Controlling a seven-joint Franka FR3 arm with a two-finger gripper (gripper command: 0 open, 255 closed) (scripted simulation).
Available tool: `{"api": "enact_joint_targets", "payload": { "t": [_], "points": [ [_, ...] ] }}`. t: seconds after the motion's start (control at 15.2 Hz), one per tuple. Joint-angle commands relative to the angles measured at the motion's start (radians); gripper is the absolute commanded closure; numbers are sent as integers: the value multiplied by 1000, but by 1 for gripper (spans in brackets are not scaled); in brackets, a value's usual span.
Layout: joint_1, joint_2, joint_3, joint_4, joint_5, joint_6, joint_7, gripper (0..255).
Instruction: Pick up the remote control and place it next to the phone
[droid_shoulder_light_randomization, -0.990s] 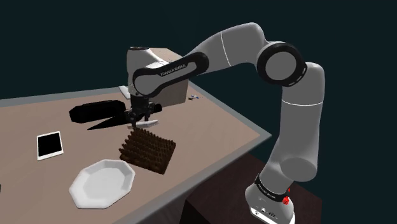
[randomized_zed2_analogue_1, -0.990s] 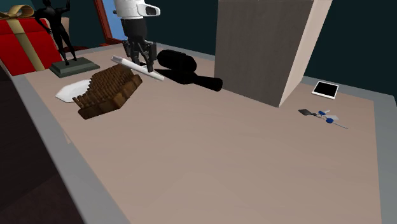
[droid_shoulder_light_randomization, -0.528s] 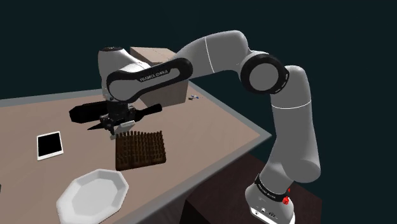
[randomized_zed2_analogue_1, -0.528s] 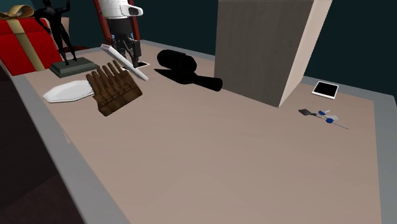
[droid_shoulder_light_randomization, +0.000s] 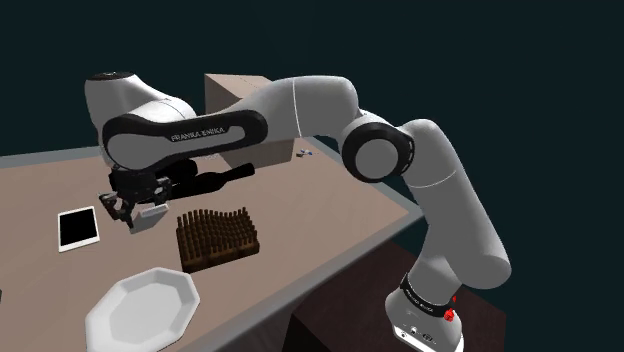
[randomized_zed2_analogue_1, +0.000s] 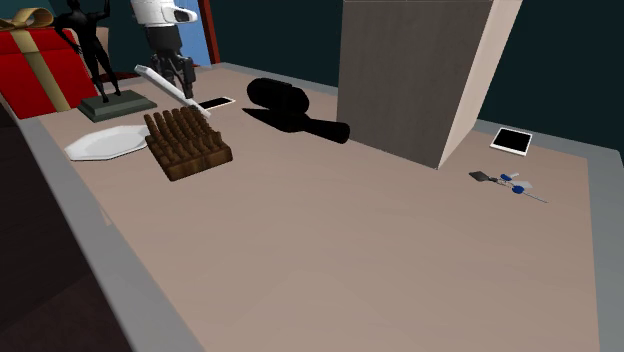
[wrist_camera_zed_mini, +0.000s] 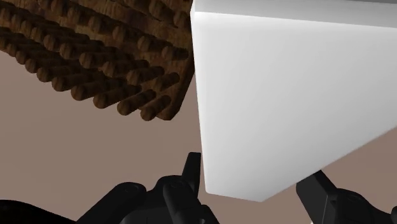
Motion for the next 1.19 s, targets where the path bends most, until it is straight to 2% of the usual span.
{"api": "enact_joint_targets", "payload": {
  "t": [0.0, 0.07, 0.13, 0.59, 1.12],
  "points": [
    [50, 111, -3, 194, -9, -82, 22, 255],
    [78, 190, -7, 336, -12, -144, 26, 255],
    [91, 233, -10, 414, -13, -178, 26, 255],
    [81, 223, -10, 301, -15, -77, 35, 255],
    [76, 249, -13, 241, -20, 9, 41, 255]
  ]
}}
